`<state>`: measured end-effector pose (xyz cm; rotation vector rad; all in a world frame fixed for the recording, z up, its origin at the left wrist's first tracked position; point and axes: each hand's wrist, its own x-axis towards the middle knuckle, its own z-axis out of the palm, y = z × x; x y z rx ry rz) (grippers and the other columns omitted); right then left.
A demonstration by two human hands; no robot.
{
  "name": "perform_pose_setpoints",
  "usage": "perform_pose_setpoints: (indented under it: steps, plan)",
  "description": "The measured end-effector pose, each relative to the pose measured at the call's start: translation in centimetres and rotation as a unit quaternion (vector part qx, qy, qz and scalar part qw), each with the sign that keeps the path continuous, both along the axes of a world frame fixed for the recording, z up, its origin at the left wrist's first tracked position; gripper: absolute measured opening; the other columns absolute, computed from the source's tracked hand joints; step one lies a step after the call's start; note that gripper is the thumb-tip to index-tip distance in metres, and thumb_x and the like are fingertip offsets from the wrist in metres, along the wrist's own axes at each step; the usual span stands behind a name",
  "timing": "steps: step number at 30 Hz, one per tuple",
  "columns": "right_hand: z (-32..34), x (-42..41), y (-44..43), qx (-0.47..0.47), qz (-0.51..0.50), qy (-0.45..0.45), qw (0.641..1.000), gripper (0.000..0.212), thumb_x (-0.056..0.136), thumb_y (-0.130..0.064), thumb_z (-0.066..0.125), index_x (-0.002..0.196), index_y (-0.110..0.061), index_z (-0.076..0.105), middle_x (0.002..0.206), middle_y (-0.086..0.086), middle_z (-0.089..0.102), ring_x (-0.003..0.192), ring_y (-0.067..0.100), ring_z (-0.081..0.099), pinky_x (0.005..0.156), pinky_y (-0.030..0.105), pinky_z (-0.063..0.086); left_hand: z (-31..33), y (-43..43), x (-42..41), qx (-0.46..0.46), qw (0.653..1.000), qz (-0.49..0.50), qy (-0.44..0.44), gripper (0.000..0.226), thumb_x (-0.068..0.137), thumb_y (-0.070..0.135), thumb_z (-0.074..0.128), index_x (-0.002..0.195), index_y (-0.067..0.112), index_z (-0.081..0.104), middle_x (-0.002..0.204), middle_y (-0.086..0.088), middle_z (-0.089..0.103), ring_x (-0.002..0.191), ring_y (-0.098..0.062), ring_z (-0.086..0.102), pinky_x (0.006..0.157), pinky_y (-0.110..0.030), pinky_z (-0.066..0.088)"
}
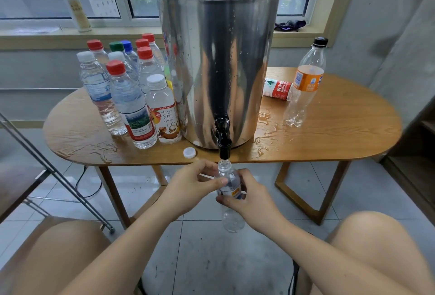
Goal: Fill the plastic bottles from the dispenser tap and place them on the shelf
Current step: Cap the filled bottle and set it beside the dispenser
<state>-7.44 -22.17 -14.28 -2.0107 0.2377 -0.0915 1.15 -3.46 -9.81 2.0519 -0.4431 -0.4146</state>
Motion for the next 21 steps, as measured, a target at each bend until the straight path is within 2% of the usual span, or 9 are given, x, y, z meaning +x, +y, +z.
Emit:
perform_pose_setpoints:
  steps: [5, 14, 21]
  plan:
    - [-0.04, 0.01, -0.06, 0.001, 0.000, 0.001, 1.000, 0.056, 0.082, -0.049, 0.091, 0.124, -0.044, 0.054, 0.115, -0.019, 0.073, 0.102, -0.006, 0.069, 0.088, 0.025, 0.060, 0.02, -0.21, -0.17, 0.005, 1.000, 0.004, -0.005, 0.031, 0.091, 0.052, 0.084, 0.117, 0.042, 0.072, 0.112, 0.021, 0.076, 0.097, 0.005, 0.073, 0.089, -0.037, 0.066]
    - [0.11, -0.07, -0.01, 0.000, 0.000, -0.002, 1.000, 0.053, 0.083, -0.047, 0.091, 0.123, -0.040, 0.056, 0.113, -0.018, 0.073, 0.100, -0.008, 0.067, 0.080, 0.015, 0.056, 0.16, -0.33, -0.23, 0.003, 1.000, 0.001, 0.002, 0.030, 0.092, 0.050, 0.083, 0.119, 0.040, 0.071, 0.112, 0.019, 0.076, 0.101, -0.002, 0.073, 0.085, -0.036, 0.067]
    - [-0.11, 0.03, -0.07, -0.002, 0.004, -0.004, 1.000, 0.054, 0.083, -0.048, 0.091, 0.124, -0.042, 0.055, 0.114, -0.018, 0.073, 0.102, -0.004, 0.069, 0.088, 0.024, 0.060, 0.13, -0.30, -0.24, 0.005, 1.000, -0.001, 0.001, 0.030, 0.092, 0.050, 0.083, 0.119, 0.042, 0.071, 0.112, 0.019, 0.076, 0.100, 0.000, 0.073, 0.085, -0.036, 0.067]
